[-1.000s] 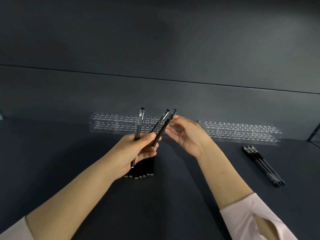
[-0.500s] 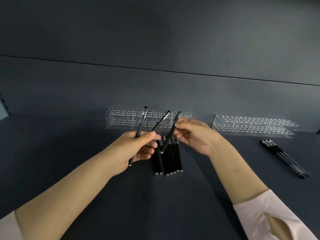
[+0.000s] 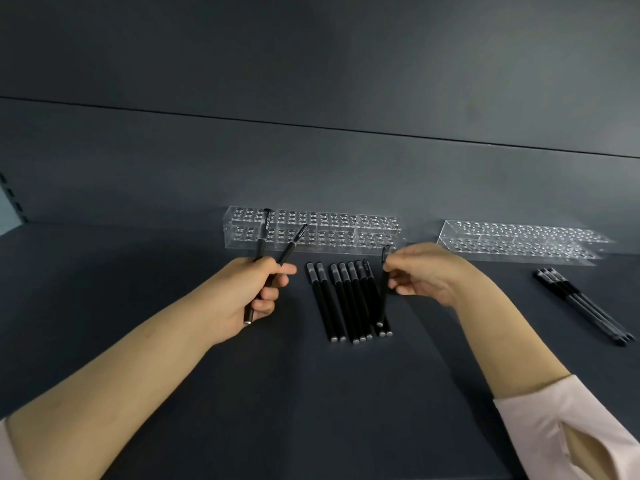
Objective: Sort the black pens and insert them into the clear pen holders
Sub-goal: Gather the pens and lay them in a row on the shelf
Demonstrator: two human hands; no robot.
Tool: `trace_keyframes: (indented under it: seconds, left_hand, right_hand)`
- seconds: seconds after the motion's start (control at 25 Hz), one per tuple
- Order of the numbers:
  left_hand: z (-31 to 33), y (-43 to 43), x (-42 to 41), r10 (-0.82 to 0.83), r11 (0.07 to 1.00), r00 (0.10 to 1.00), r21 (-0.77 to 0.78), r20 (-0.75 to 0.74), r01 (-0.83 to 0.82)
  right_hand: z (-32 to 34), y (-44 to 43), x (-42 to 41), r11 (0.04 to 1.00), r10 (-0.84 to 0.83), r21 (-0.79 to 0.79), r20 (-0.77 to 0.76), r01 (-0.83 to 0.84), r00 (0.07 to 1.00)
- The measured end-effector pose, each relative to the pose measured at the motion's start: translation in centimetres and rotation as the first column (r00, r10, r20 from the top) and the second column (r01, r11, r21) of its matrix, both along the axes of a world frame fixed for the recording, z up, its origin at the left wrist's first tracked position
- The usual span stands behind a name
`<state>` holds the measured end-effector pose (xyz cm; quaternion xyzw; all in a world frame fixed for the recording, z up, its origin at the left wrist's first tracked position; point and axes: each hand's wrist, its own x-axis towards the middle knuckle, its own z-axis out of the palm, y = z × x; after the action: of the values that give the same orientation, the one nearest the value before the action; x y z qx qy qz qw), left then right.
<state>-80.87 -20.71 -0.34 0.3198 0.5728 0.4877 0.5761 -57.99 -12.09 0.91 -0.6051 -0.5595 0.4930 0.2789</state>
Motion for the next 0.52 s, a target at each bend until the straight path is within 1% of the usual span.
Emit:
trace_keyframes:
  seconds: [0.16, 0.28, 0.36, 0.48, 0.52]
  left_hand:
    - [0.2, -0.4, 0.4, -0.005, 1.000, 1.000, 0.010, 0.021, 0.004]
    - [0.2, -0.5, 0.2, -0.013, 1.000, 1.000, 0.014, 0.004, 0.013]
    - [0.1, -0.3, 0.0, 0.005, 1.000, 1.000, 0.027, 0.013, -0.005]
    - [0.0, -0.1, -0.5, 0.085, 0.995, 0.994, 0.046, 0.075, -0.089]
    - [0.0, -0.1, -0.7, 0.099, 0.994, 0.993, 0.049, 0.068, -0.102]
  right_hand:
    - [-0.1, 0.1, 0.3, 0.998, 0.059, -0.033, 0.073, -0.057, 0.996]
    - [-0.6, 0.1, 0.0, 0.996, 0.081, 0.014, 0.147, -0.083, 0.986]
    - [-0.8, 0.1, -0.4, 0.995, 0.080, 0.053, 0.156, -0.090, 0.984]
    - [-1.1, -0.3, -1.5, 0.988, 0.110, 0.088, 0.148, -0.124, 0.983]
    - [-1.3, -0.5, -2.0, 0.985, 0.124, 0.103, 0.146, -0.139, 0.982]
